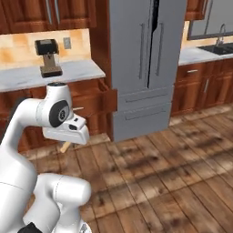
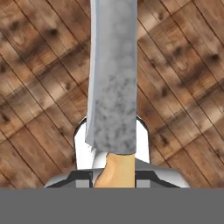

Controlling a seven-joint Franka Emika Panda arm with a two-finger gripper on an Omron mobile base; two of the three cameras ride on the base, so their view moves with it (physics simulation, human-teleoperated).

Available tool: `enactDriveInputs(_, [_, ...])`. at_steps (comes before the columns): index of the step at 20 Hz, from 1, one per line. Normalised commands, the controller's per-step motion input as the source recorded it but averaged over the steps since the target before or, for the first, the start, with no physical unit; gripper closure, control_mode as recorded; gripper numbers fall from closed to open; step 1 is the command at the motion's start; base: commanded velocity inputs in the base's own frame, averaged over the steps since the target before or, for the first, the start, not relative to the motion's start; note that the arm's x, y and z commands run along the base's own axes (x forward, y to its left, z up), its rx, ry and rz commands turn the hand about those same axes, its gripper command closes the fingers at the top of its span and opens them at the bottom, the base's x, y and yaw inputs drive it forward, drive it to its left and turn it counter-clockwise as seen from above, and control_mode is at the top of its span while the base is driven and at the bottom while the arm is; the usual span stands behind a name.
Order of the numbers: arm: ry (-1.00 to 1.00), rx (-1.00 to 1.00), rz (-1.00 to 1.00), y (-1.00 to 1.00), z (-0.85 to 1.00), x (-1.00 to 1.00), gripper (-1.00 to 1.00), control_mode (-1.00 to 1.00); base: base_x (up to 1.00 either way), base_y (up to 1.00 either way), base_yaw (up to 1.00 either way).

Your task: Pick up the metallic utensils from the counter and place them in the open drawer. Make sure not to pick up any wooden utensils.

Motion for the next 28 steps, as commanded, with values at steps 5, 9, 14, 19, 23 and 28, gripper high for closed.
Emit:
enactDriveInputs(5, [0.00, 0.00, 0.00, 0.00, 0.00, 0.00, 1.00, 1.00, 0.91, 0.98, -0.51])
enactDriveInputs(9, [0.00, 0.00, 0.00, 0.00, 0.00, 0.00, 1.00, 1.00, 0.10, 1.00, -0.40])
enactDriveInputs(14, [0.00, 0.00, 0.00, 0.00, 0.00, 0.00, 1.00, 1.00, 0.02, 1.00, -0.31])
enactDriveInputs(19, [0.00, 0.00, 0.00, 0.00, 0.00, 0.00, 1.00, 1.00, 0.18, 1.00, -0.20])
enactDriveInputs(23, [0.00, 0.00, 0.00, 0.00, 0.00, 0.00, 1.00, 1.00, 0.09, 1.00, -0.21])
enactDriveInputs(28, [0.00, 0.00, 0.00, 0.00, 0.00, 0.00, 1.00, 1.00, -0.05, 1.00, -0.30])
